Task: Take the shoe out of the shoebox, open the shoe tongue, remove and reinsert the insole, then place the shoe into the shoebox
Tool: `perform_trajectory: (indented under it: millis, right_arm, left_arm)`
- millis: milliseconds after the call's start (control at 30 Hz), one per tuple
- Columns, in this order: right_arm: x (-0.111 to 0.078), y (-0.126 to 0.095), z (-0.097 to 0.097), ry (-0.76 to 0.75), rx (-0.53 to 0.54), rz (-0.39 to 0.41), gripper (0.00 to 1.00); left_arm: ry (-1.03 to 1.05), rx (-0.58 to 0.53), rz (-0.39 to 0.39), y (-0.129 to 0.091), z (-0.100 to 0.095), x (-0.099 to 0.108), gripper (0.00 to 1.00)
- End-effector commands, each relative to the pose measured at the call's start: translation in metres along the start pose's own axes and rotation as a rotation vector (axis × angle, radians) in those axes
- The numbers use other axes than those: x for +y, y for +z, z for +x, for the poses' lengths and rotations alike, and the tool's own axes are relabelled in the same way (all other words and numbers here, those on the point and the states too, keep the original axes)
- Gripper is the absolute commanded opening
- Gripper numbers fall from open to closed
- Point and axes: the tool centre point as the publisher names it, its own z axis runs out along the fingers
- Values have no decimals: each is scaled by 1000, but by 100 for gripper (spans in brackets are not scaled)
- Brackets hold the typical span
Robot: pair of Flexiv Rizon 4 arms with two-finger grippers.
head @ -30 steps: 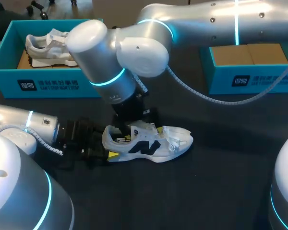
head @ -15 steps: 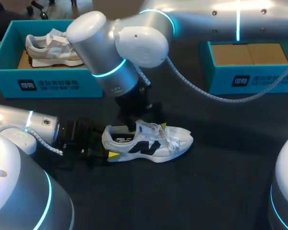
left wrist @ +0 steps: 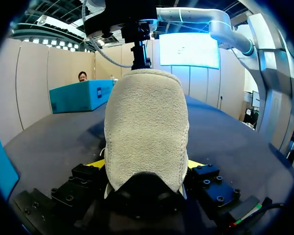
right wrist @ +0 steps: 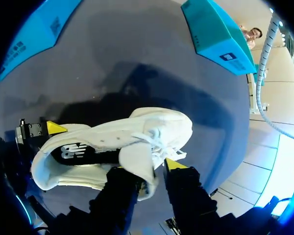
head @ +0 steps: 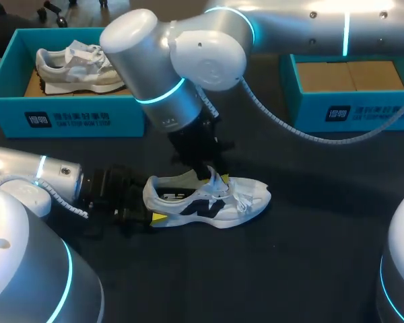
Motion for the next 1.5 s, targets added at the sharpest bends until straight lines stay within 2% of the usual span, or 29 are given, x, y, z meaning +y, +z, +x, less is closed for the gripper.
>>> perform_trajectory:
  millis: [33,167,433,567,633,767,900,933,1133,1233,1333,1500]
  right_arm:
    - [-7,5,-13,11,23,-8,15]
    - [-8,9,-24,19,24,-3,5]
    - [-4,16,-40,16,24,15,8]
    - [-1,22,-46,18,27,20,5]
    - [1,25,-49,20,29,21,7]
    - [3,33,-52,12,38,29,22]
    - [3,40,-56,20,42,40,33]
    - [3,41,-57,29,47,37,39]
    - [3,48,-62,39,53,40,50]
    - [5,50,-65,41,54,46,81]
    - [7,54,-67,45,54,51,98]
    - [9,61,-71,50,62,55,100]
  left_arm:
    - [-1,-1,-3,-1,0,0,0]
    - [-1,-1,-3,-1,0,0,0]
    - [-1,-1,-3,-1,0,0,0]
    - [-1,-1,-3,-1,0,0,0]
    - [-1,-1,-3,-1,0,0,0]
    - [-1,-1,-3,-1,0,0,0]
    - [-1,-1,-3,-1,0,0,0]
    - [-1,-1,-3,-1,0,0,0]
    - [-1,-1,-3,-1,0,0,0]
    - [-1,-1,-3,-1,0,0,0]
    - [-1,-1,-3,-1,0,0,0]
    - [-1,-1,-3,-1,0,0,0]
